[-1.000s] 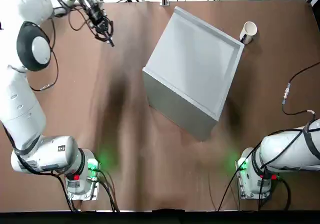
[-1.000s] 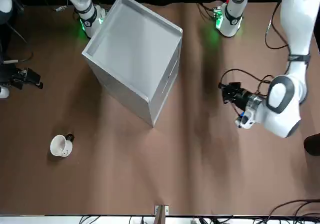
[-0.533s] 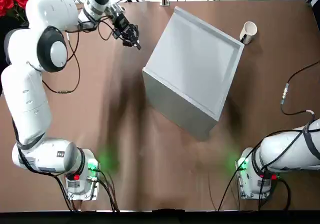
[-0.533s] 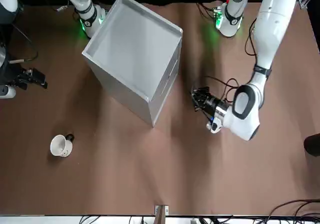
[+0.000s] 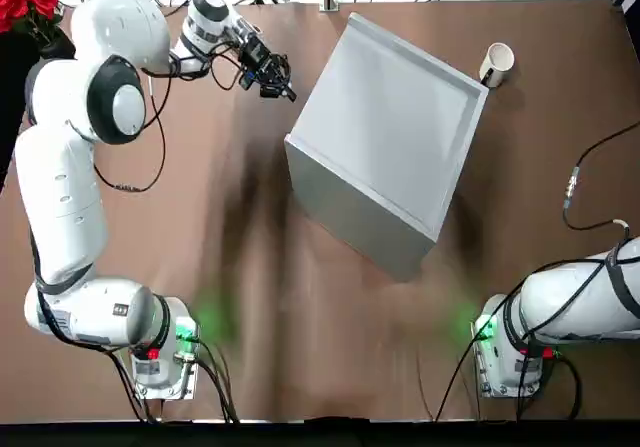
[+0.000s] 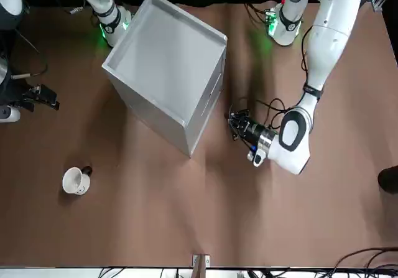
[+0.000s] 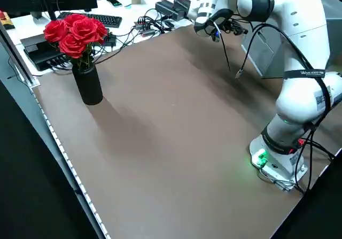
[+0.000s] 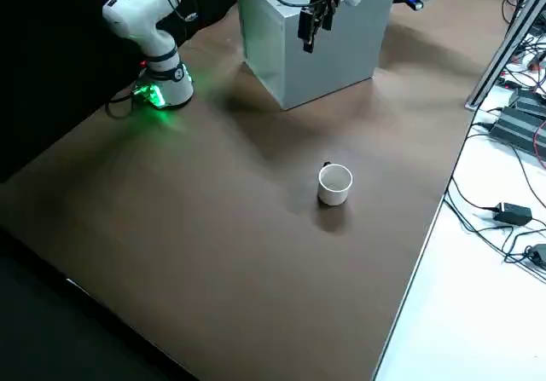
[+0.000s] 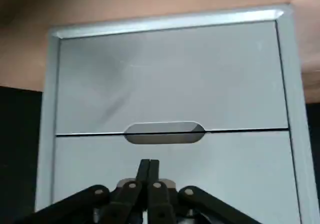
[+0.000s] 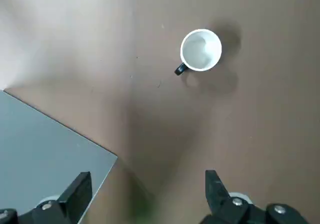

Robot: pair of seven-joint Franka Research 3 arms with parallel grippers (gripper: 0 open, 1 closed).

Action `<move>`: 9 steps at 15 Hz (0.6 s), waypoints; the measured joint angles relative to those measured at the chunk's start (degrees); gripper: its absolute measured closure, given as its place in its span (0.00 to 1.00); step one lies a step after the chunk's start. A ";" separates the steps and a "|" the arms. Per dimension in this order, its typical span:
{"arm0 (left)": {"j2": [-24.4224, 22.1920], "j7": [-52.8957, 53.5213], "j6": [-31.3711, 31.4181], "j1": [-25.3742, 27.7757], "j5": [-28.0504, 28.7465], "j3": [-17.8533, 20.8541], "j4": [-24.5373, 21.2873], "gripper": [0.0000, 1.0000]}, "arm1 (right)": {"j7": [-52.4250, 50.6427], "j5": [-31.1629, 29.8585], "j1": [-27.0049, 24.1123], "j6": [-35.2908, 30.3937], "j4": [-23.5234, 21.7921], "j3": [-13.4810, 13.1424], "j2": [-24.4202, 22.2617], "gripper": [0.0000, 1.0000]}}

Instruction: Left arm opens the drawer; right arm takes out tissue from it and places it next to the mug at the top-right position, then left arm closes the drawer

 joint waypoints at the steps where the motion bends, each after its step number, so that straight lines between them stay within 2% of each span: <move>1: 0.76 -0.44 0.51 -1.80 -0.96 -0.03 -0.01 0.99 | 0.00 0.08 -0.01 0.15 0.00 -0.04 0.00 0.00; 4: 1.42 -2.89 0.56 -3.96 -1.00 -0.05 -0.03 0.99 | 0.00 0.37 -0.02 0.31 0.01 -0.11 0.00 0.00; 9: 2.05 -3.44 0.50 -4.32 -1.01 -0.04 -0.03 0.99 | 0.00 0.85 -0.02 1.11 0.01 -0.11 0.00 0.00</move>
